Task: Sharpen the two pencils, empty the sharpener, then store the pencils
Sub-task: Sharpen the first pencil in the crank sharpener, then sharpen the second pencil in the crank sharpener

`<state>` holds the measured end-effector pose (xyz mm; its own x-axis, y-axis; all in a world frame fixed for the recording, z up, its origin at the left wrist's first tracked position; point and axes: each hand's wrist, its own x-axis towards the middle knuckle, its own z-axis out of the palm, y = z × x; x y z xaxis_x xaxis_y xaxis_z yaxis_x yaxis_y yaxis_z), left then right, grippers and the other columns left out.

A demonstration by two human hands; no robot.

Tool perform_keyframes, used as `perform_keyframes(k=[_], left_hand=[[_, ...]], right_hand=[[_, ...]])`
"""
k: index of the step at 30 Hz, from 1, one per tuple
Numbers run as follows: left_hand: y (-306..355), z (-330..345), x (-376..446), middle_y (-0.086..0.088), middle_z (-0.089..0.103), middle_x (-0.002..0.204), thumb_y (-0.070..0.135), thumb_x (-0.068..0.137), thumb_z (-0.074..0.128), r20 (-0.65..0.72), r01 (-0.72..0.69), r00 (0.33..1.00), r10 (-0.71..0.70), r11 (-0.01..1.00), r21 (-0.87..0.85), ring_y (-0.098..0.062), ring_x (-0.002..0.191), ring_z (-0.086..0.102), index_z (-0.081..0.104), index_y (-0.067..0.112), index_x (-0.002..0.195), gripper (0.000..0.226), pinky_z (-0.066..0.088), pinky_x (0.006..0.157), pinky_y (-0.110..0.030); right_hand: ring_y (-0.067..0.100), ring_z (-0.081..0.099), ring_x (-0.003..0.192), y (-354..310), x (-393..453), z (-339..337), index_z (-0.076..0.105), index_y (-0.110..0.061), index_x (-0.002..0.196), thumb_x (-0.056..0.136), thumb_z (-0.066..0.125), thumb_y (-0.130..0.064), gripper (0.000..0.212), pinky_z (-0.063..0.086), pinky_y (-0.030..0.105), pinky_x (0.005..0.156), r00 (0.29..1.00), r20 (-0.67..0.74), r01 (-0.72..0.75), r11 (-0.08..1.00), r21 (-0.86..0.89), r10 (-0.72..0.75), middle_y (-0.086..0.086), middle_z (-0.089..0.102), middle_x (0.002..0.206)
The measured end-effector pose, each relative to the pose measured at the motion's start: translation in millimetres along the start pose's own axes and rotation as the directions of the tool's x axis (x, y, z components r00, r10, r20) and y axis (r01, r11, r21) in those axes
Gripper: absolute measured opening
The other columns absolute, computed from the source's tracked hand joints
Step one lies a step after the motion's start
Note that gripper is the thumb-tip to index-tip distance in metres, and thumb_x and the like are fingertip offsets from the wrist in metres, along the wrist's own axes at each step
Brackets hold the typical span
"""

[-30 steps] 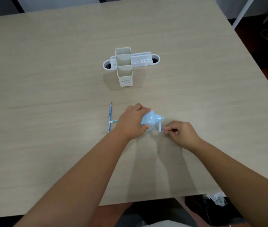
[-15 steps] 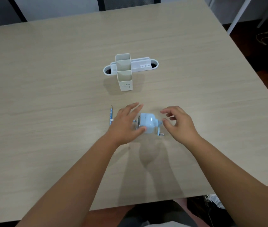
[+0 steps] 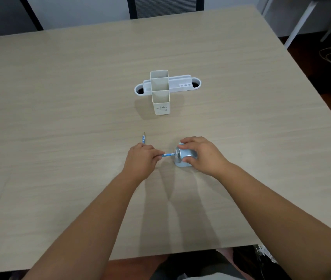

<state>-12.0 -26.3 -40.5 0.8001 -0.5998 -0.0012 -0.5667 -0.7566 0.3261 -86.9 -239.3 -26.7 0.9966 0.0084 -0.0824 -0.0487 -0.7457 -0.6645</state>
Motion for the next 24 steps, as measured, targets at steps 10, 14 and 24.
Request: perform_keyframes(k=[10,14,24], left_hand=[[-18.4,-10.3,-9.1,0.000,0.068,0.095,0.021,0.092,0.055,0.103,0.181,0.980,-0.168,0.974,-0.137,-0.021,0.093,0.058,0.071,0.025,0.105,0.021,0.048,0.078,-0.035],[-60.0,-18.5,-39.1,-0.003,0.070,0.097,0.021,0.088,0.062,-0.011,0.450,0.881,-0.473,0.844,-0.292,-0.017,0.082,0.061,0.072,0.023,0.103,0.018,0.047,0.077,-0.030],[-34.8,14.9,-57.1,0.002,0.076,0.090,0.030,0.082,0.061,-0.066,0.685,0.626,-0.777,0.588,-0.430,-0.022,0.095,0.065,0.071,0.024,0.104,0.024,0.051,0.077,-0.031]], right_hand=[[0.018,0.044,0.124,-4.4,-1.3,-0.2,0.061,-0.019,0.121,0.081,0.067,-0.017,0.041,0.032,0.022,0.100,1.000,0.009,0.000,0.999,-0.050,0.000,-0.004,0.054,0.134],[0.018,0.043,0.125,-6.0,-1.2,0.9,0.061,-0.018,0.120,0.081,0.066,-0.016,0.039,0.035,0.025,0.100,1.000,0.006,0.008,0.998,-0.064,-0.008,-0.003,0.054,0.135],[0.019,0.048,0.116,-1.7,-0.1,4.2,0.063,-0.021,0.116,0.077,0.069,-0.020,0.039,0.041,0.026,0.093,0.999,-0.033,0.019,0.998,-0.066,-0.021,-0.004,0.057,0.128]])
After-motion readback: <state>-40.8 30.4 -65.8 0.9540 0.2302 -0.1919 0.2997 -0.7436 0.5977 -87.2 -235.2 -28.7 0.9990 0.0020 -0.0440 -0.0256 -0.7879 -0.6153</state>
